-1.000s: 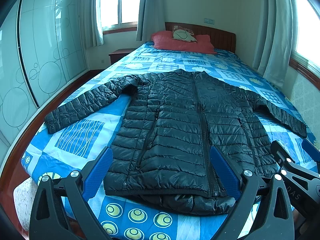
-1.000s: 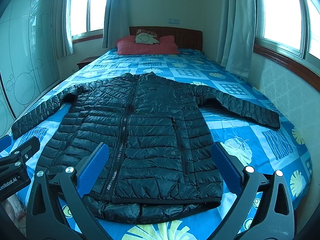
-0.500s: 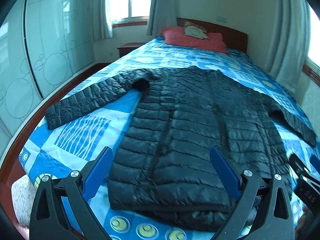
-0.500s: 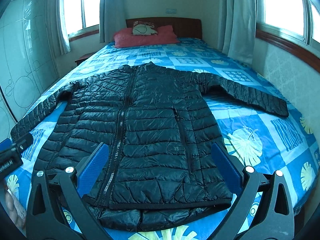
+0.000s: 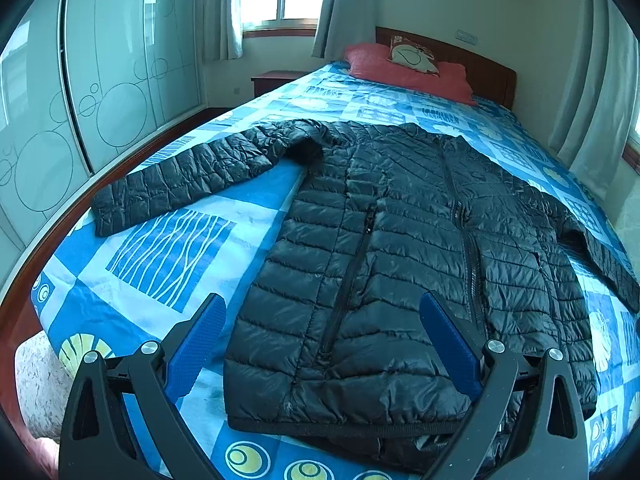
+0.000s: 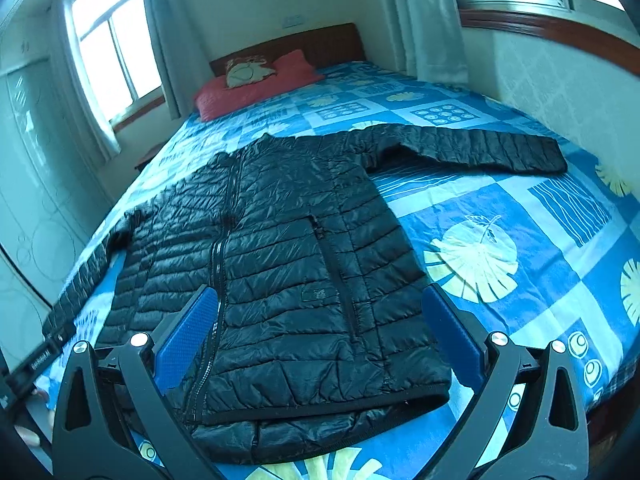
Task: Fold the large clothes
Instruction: 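Grasp the jacket sleeve cuff with the right tool and lift it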
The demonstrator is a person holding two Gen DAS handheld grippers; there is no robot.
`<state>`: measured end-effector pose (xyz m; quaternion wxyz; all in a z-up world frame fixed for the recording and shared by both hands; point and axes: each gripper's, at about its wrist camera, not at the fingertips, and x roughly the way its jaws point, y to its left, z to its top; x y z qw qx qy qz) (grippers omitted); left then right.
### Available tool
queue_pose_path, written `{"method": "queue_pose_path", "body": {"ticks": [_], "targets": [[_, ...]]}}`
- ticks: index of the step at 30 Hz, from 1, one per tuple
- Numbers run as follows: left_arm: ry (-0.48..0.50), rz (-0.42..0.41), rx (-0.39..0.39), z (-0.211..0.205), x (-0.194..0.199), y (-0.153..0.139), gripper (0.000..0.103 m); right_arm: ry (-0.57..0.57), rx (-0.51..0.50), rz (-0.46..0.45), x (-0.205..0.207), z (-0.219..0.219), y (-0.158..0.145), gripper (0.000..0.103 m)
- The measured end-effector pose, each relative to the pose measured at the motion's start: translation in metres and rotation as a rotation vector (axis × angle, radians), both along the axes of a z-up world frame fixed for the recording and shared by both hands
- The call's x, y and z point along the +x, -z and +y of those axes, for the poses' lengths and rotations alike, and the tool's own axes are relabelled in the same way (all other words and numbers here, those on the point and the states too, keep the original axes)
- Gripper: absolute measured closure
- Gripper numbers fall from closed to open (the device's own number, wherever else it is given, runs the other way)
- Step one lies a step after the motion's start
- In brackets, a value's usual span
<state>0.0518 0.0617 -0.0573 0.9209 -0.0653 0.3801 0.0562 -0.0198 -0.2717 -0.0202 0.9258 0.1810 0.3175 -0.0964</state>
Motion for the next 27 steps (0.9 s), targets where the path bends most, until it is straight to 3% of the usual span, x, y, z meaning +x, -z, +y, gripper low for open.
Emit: {"method": "queue_pose_path", "body": {"ticks": [7,14,15,18,27], "targets": [[0.01,0.001,0.017,-0.006,-0.007,-0.002,0.006,0.064,0.125,-0.042,-0.01,-0.039,0.006,0.002],[-0.022,-0.015,0.049,-0.001,-0.001,-0.004,0.006,0.119,0.157,-0.095,-0.009,-0.076,0.009,0.003],[-0.027,-0.019,0.054,0.001,0.005,-0.003,0.006,0.131,0.165,-0.105,-0.007,-0.085,0.01,0.003],[-0.047,-0.025,0.053,0.012,0.026,0.002,0.006,0.178,0.183,-0.127,0.003,-0.118,0.016,0.026],[-0.215,0.028,-0.043,0.084,0.104,0.04,0.006,0.372,0.416,-0.187,0.043,-0.257,0.068,0.026]]}}
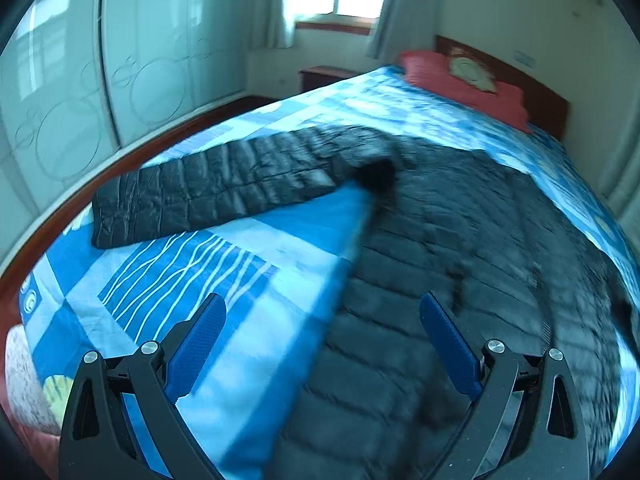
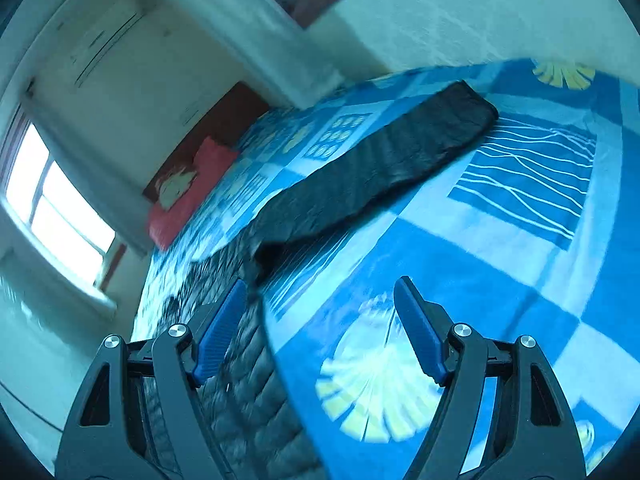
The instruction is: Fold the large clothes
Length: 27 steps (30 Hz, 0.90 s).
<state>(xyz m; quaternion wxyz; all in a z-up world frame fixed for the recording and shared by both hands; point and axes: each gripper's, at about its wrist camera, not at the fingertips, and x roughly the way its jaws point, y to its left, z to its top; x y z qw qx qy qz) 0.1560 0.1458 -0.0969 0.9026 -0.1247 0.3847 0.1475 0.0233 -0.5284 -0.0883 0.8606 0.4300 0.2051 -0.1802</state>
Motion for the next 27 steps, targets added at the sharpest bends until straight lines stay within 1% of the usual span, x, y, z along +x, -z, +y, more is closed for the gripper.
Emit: {"method": "queue_pose_path", "body": {"ticks": [2,4,6,8,10,12,13,16,20,21,22,23,24,25,26,27], "targets": [[-0.037,0.025,-0.013,0.014,0.009,0.011,0.006,0.038,0.04,0.001,0.014,-0.032,0.017,0.026],[-0.088,0.064,-0.002,0.029,0.02,0.026,0.006,0.066,0.082,-0.009,0.023,-0.059,0.033,0.027],[-0.137,0.105,0.006,0.045,0.031,0.039,0.006,0.099,0.15,-0.033,0.034,-0.09,0.054,0.027],[-0.183,0.142,-0.015,0.061,0.037,0.051,0.006,0.139,0.189,-0.05,0.038,-0.114,0.068,0.027],[-0.207,0.154,-0.033,0.071,0.039,0.058,0.006,0.183,0.208,-0.066,0.043,-0.136,0.079,0.027],[-0.232,0.16,-0.051,0.081,0.039,0.063,0.006,0.205,0.195,-0.069,0.048,-0.149,0.085,0.027],[-0.249,0.164,-0.049,0.084,0.038,0.065,0.006,0.209,0.167,-0.07,0.053,-0.154,0.084,0.029],[-0.285,0.189,-0.02,0.093,0.037,0.071,0.006,0.196,0.137,-0.058,0.067,-0.165,0.084,0.029],[-0.284,0.198,0.054,0.089,0.04,0.073,0.006,0.211,0.073,-0.042,0.079,-0.171,0.083,0.029],[-0.287,0.196,0.055,0.088,0.04,0.074,0.005,0.218,0.058,-0.031,0.081,-0.17,0.082,0.032],[-0.288,0.193,0.054,0.088,0.04,0.074,0.005,0.229,0.044,-0.023,0.083,-0.171,0.082,0.041],[-0.288,0.188,0.053,0.088,0.04,0.074,0.005,0.242,0.048,-0.016,0.082,-0.172,0.084,0.049],[-0.287,0.183,0.049,0.089,0.039,0.075,0.005,0.259,0.064,-0.013,0.08,-0.175,0.088,0.061],[-0.285,0.174,0.042,0.09,0.038,0.076,0.005,0.286,0.101,-0.019,0.077,-0.179,0.095,0.074],[-0.283,0.168,0.038,0.091,0.039,0.076,0.005,0.302,0.131,-0.033,0.074,-0.183,0.098,0.08],[-0.283,0.163,0.036,0.093,0.037,0.077,0.005,0.315,0.176,-0.068,0.069,-0.184,0.102,0.083]]}}
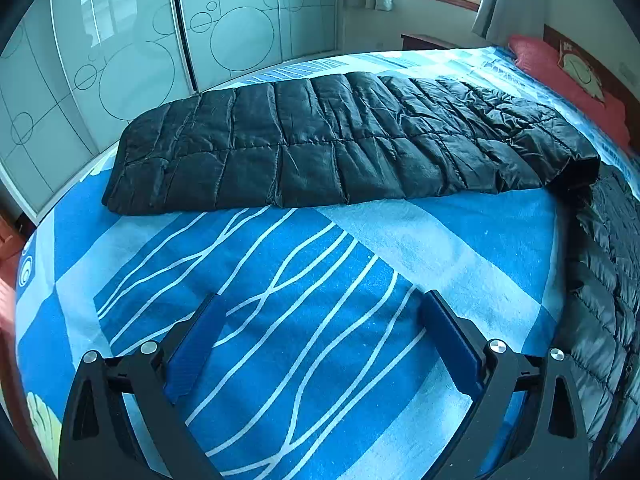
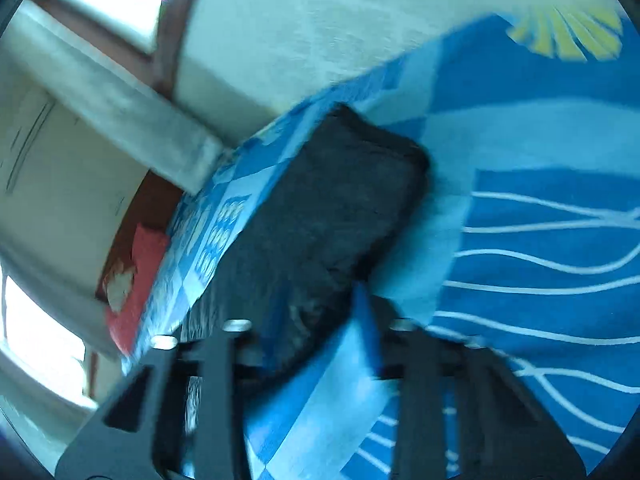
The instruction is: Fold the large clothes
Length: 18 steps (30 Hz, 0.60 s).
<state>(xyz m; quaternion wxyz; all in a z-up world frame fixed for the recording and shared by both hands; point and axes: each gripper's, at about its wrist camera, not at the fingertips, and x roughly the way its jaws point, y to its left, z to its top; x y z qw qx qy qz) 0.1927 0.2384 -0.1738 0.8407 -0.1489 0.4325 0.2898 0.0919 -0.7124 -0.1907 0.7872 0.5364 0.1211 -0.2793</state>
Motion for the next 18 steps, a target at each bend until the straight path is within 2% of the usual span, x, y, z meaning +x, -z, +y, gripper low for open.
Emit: {"method": "queue_pose_path", "body": {"ticks": [2,6,7,9,11,15,18], "targets": [[0.0,-0.004,0.005,-0.001,-0.002,0.0,0.005,-0.01,0.032,-0.055,-0.005,0.004,0.002,0.078],[-0.001,-0.004,0.014,-0.003,-0.007,0.0,0.005,-0.096,0.036,-0.145,-0.002,0.034,-0.009,0.039],[-0.001,-0.003,0.017,-0.003,-0.006,0.001,0.005,-0.134,0.052,-0.158,0.005,0.044,-0.009,0.033],[-0.001,0.0,0.02,-0.004,-0.005,0.001,0.005,-0.171,0.088,-0.169,0.021,0.052,-0.007,0.031],[-0.002,0.001,0.02,-0.004,-0.004,0.001,0.005,-0.152,0.062,-0.131,0.03,0.054,-0.008,0.031],[-0.001,-0.002,0.016,-0.004,-0.003,0.002,0.005,-0.066,0.032,-0.131,0.035,0.04,-0.012,0.031],[-0.001,-0.001,0.018,-0.004,-0.003,0.002,0.005,0.031,-0.014,-0.114,0.02,0.026,-0.015,0.031]]}}
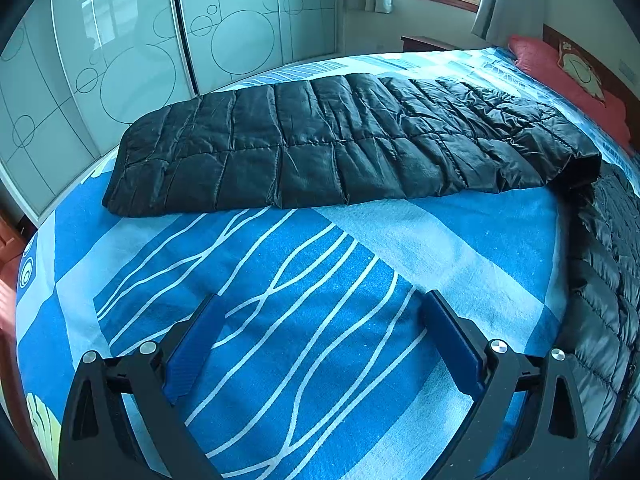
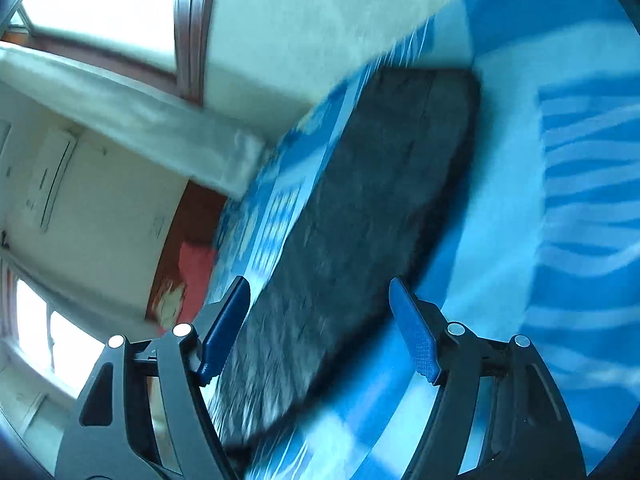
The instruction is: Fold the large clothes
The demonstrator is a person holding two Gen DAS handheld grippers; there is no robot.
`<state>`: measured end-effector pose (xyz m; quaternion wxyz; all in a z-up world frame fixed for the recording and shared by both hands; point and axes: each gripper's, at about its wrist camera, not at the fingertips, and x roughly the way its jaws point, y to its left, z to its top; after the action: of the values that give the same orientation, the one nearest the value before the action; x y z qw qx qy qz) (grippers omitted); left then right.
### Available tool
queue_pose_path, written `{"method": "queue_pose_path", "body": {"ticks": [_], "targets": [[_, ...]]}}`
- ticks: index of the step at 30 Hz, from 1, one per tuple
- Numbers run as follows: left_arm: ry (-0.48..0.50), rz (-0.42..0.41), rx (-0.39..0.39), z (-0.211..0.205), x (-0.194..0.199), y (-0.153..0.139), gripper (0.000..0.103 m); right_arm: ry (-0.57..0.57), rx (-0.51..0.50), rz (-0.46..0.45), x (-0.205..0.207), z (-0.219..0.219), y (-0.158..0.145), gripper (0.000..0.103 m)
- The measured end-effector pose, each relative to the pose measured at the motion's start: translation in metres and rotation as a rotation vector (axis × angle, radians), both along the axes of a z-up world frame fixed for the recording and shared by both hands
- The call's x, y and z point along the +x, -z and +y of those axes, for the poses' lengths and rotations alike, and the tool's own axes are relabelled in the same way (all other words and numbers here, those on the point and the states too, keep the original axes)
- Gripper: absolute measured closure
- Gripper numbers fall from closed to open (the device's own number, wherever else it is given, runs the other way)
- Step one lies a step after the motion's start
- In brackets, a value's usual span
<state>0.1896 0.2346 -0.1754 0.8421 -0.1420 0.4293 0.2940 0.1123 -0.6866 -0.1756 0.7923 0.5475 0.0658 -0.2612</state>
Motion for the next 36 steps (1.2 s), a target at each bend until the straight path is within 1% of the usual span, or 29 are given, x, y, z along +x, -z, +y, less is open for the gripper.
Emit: {"method": "queue_pose_path", "body": {"ticks": [1,2,4,6,7,9,10,12,16,17,18,20,21,22,23,24,25,26,27,28,30,32,36], "targets": [[0.0,-0.001,-0.001,0.0,0.0,0.0,0.005,0.055,0.0,0.019,-0.009,-0.008,0.0,0.031],[0.0,-0.001,-0.001,0.0,0.0,0.0,0.004,0.087,0.01,0.016,-0.016,-0.016,0.003,0.031],[0.0,0.0,0.0,0.0,0.0,0.0,0.004,0.099,0.028,-0.025,-0.025,-0.033,0.005,0.034],[0.0,0.001,0.001,0.0,0.0,0.0,0.004,0.113,-0.001,0.014,-0.027,-0.044,-0.001,0.034],[-0.001,0.001,0.002,0.0,0.001,0.0,0.004,0.141,-0.018,0.034,-0.031,-0.051,-0.003,0.034],[-0.001,0.003,0.004,0.0,0.002,0.001,0.004,0.158,-0.013,0.06,-0.033,-0.061,0.001,0.033],[-0.002,0.004,0.005,0.0,0.002,0.001,0.004,0.136,-0.014,0.095,-0.028,-0.068,0.003,0.033],[-0.002,0.005,0.007,0.0,0.003,0.002,0.004,0.108,-0.055,0.138,-0.021,-0.068,0.0,0.034],[-0.003,0.006,0.008,-0.001,0.003,0.002,0.004,-0.022,-0.076,0.103,-0.001,-0.056,0.002,0.032],[-0.003,0.007,0.01,-0.001,0.003,0.002,0.004,-0.042,-0.078,0.105,0.004,-0.056,0.003,0.032],[-0.003,0.007,0.01,-0.001,0.003,0.002,0.004,-0.052,-0.098,0.128,0.008,-0.055,0.002,0.032],[-0.003,0.007,0.009,0.0,0.004,0.002,0.004,-0.044,-0.115,0.135,0.011,-0.058,0.003,0.034],[-0.003,0.006,0.009,-0.001,0.003,0.002,0.004,-0.015,-0.104,0.129,0.007,-0.061,0.004,0.041],[-0.003,0.007,0.01,-0.001,0.004,0.002,0.004,0.029,-0.063,0.116,0.002,-0.065,0.009,0.053],[-0.003,0.008,0.012,-0.001,0.004,0.002,0.004,0.056,-0.034,0.11,0.0,-0.066,0.012,0.059],[-0.003,0.007,0.012,-0.001,0.003,0.002,0.004,0.065,-0.018,0.124,-0.001,-0.064,0.013,0.072],[-0.003,0.007,0.012,-0.001,0.003,0.002,0.004,0.042,-0.022,0.142,0.003,-0.064,0.013,0.074],[-0.003,0.007,0.011,-0.001,0.003,0.002,0.004,-0.007,-0.047,0.167,0.01,-0.063,0.01,0.075],[-0.004,0.007,0.013,0.0,0.004,0.002,0.004,-0.038,-0.07,0.176,0.013,-0.061,0.008,0.085],[-0.004,0.009,0.013,-0.001,0.004,0.002,0.004,-0.05,-0.072,0.165,0.014,-0.061,0.007,0.097],[-0.004,0.007,0.012,-0.001,0.003,0.002,0.004,-0.014,-0.055,0.141,0.008,-0.058,0.004,0.097],[-0.004,0.006,0.01,0.0,0.004,0.002,0.004,-0.011,-0.065,0.111,0.007,-0.048,-0.005,0.098],[-0.004,0.006,0.013,0.0,0.004,0.002,0.004,-0.108,-0.191,0.09,0.032,-0.003,-0.048,0.098]]}}
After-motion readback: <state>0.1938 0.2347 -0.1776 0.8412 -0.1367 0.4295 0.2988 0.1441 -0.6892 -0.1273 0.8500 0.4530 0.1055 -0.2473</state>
